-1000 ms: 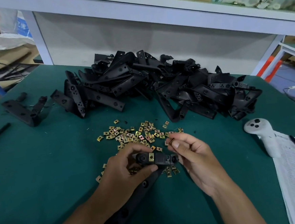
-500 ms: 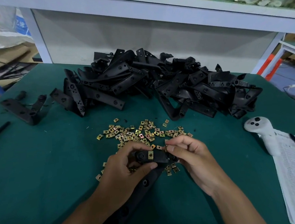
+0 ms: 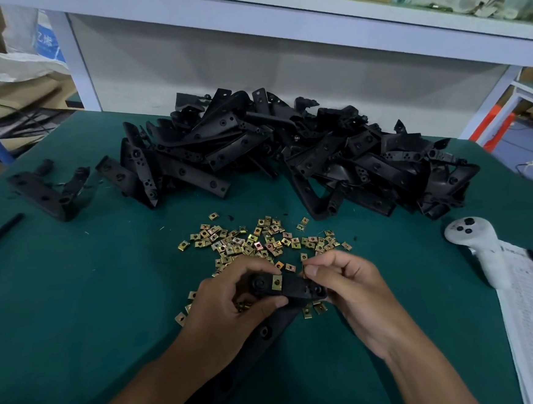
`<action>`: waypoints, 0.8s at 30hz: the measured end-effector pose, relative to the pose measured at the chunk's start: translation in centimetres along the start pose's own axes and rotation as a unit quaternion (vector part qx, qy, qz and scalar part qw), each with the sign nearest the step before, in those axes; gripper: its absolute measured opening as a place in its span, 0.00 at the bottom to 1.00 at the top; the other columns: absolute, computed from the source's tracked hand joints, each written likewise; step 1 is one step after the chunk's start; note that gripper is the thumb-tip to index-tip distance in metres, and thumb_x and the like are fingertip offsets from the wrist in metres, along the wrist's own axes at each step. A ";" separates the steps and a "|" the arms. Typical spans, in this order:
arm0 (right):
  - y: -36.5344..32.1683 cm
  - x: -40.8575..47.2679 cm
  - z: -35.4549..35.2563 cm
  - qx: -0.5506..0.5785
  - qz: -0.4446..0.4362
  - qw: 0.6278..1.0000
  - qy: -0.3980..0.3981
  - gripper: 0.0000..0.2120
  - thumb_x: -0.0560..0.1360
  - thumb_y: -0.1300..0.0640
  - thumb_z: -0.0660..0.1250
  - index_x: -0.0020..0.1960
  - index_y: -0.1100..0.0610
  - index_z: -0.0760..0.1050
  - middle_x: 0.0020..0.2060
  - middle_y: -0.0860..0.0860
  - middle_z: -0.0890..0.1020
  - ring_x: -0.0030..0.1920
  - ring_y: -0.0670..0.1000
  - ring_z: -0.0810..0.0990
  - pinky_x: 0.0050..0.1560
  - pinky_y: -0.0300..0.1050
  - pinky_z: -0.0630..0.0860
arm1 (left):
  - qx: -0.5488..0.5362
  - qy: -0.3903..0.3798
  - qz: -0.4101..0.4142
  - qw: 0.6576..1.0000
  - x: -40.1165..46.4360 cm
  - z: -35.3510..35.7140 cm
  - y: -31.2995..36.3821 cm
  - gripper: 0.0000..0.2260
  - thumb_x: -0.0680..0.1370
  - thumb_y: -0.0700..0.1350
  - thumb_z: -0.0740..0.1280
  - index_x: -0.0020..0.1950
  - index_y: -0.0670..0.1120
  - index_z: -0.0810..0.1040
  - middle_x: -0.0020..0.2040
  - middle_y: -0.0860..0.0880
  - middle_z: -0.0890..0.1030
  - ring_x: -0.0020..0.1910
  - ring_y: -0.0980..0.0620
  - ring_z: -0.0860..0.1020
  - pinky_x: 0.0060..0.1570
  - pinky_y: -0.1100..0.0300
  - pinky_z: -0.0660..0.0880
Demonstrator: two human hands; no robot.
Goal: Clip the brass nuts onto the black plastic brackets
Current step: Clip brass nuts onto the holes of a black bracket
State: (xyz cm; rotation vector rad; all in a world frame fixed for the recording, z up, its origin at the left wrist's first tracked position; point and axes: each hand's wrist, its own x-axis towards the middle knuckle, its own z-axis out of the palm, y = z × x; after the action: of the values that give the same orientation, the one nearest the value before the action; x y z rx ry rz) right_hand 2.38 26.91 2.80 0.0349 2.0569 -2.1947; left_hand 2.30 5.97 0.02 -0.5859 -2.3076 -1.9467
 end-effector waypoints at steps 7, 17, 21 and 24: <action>0.0 -0.1 0.1 -0.007 -0.025 1.000 -0.011 0.06 0.69 0.52 0.75 0.44 0.53 0.84 0.37 0.50 0.85 0.42 0.48 0.81 0.49 0.45 0.75 | -0.001 0.001 0.004 1.000 0.0 0.0 0.1 0.11 0.72 0.56 0.73 0.53 0.63 0.78 0.47 0.58 0.84 0.45 0.56 0.84 0.43 0.70 0.76; -0.3 -0.4 0.0 -0.048 -0.055 0.997 -0.011 0.03 0.73 0.54 0.76 0.44 0.53 0.84 0.38 0.50 0.85 0.42 0.46 0.82 0.47 0.38 0.77 | 0.007 0.006 -0.003 1.000 0.0 -0.2 -0.2 0.12 0.71 0.59 0.73 0.54 0.63 0.78 0.47 0.57 0.84 0.43 0.53 0.83 0.42 0.66 0.78; -0.5 -0.5 0.1 -0.078 -0.075 0.994 -0.017 0.03 0.73 0.53 0.75 0.43 0.52 0.84 0.40 0.50 0.87 0.43 0.44 0.83 0.45 0.33 0.76 | 0.003 0.011 -0.009 1.000 0.0 -0.3 -0.3 0.13 0.71 0.59 0.73 0.55 0.62 0.78 0.47 0.56 0.84 0.44 0.54 0.83 0.44 0.66 0.78; -0.7 -0.6 0.1 -0.091 -0.068 0.993 -0.033 0.07 0.72 0.49 0.77 0.44 0.52 0.84 0.43 0.51 0.87 0.46 0.46 0.84 0.48 0.36 0.77 | -0.004 0.016 -0.006 1.000 0.1 -0.2 -0.1 0.11 0.72 0.58 0.73 0.53 0.62 0.78 0.45 0.58 0.84 0.43 0.58 0.83 0.43 0.70 0.75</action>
State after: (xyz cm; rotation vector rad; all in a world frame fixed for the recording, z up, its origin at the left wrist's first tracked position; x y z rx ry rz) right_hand 2.91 26.89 3.52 -0.1982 2.2745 -2.0398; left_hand 2.08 5.78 -0.02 -0.5371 -2.2904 -1.9576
